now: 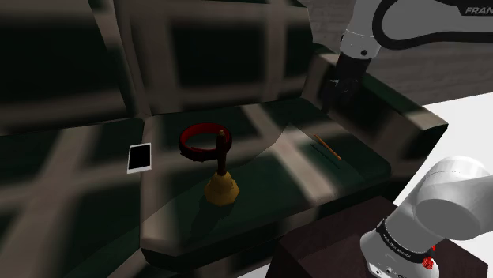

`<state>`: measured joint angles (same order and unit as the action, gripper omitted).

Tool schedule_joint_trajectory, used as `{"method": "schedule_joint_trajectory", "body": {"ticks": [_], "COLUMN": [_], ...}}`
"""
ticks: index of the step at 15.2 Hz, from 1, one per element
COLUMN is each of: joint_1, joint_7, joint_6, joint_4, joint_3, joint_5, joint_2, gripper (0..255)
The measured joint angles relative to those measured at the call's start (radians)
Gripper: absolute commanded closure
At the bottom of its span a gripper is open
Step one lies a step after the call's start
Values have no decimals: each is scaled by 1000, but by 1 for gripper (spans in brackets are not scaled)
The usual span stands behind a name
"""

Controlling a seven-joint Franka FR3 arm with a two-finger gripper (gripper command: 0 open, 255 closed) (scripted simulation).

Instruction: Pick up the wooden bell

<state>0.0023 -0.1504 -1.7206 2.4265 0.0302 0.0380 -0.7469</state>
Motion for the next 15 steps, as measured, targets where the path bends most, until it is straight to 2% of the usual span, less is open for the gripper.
{"method": "schedule_joint_trajectory", "body": {"ticks": [3,7,15], "joint_1": [15,64,166], "joint_7": [-3,-11,-47], "joint_6": [-54,-231,-670], "joint_4": [32,134,277], "joint_3": [12,51,166], "joint_5": [-13,-51,-114], "joint_2": [-8,-34,44], "gripper": [0,0,0]}}
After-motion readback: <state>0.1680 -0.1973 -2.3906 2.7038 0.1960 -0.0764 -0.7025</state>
